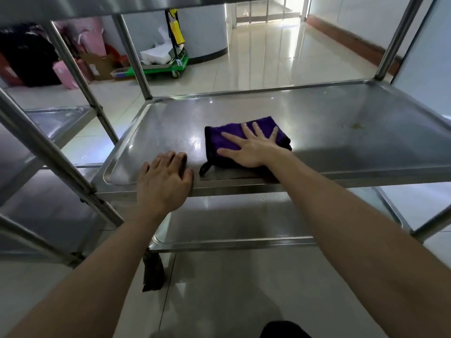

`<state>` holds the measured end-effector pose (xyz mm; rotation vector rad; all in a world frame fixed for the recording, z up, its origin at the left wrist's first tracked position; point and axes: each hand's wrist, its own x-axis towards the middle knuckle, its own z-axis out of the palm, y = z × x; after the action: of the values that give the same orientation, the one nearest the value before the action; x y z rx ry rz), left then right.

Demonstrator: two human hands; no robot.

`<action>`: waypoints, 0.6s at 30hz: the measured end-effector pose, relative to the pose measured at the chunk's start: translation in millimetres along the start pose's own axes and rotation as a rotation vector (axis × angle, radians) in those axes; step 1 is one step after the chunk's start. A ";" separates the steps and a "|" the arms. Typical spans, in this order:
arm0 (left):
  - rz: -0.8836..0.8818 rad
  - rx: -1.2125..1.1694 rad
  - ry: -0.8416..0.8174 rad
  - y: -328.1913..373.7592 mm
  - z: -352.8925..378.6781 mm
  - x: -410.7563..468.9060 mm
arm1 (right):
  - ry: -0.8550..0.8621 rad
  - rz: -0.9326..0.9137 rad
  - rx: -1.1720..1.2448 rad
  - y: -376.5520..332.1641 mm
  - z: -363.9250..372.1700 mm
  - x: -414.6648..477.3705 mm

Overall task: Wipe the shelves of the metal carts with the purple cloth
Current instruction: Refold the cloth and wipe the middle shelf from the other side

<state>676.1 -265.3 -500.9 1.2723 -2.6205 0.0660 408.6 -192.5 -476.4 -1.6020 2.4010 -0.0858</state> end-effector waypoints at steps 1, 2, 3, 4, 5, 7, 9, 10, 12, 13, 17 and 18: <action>0.004 -0.006 -0.009 -0.8 -1.1 -0.1 | -0.010 -0.035 0.005 4.7 3.2 -11.4; 0.007 -0.014 -0.020 -1.3 -2.1 0.1 | -0.018 -0.062 0.013 12.2 5.7 -23.5; 0.005 -0.022 -0.031 -1.5 -3.1 0.0 | -0.027 -0.083 0.024 22.4 6.4 -35.8; 0.003 -0.026 -0.043 -1.1 -4.7 0.1 | -0.032 -0.093 0.037 35.6 5.1 -48.1; 0.002 -0.029 -0.052 -1.0 -6.4 0.6 | -0.034 -0.088 0.043 52.5 1.9 -60.6; 0.004 -0.047 -0.085 -1.3 -9.0 1.6 | -0.040 -0.045 0.015 96.5 -4.9 -89.0; 0.011 -0.063 -0.145 -2.4 -10.2 3.5 | -0.035 0.045 -0.041 145.7 -8.4 -120.8; 0.000 -0.071 -0.177 -3.3 -11.0 5.3 | -0.025 0.106 -0.062 163.8 -8.7 -134.6; -0.055 -0.065 -0.232 1.1 -16.1 12.2 | 0.006 0.187 -0.068 178.0 -7.2 -151.5; -0.091 -0.045 -0.235 9.8 -20.6 17.0 | 0.024 0.197 -0.057 174.8 -4.5 -154.0; 0.054 -0.037 -0.068 97.8 -24.4 27.5 | 0.113 0.188 0.010 151.7 8.7 -145.7; 0.145 -0.057 -0.046 126.8 -19.8 27.2 | 0.127 0.184 0.009 150.7 11.0 -144.0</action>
<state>564.5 -204.6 -468.2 1.0771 -2.7295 -0.0145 327.8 -0.6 -490.0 -1.4027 2.6278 -0.1679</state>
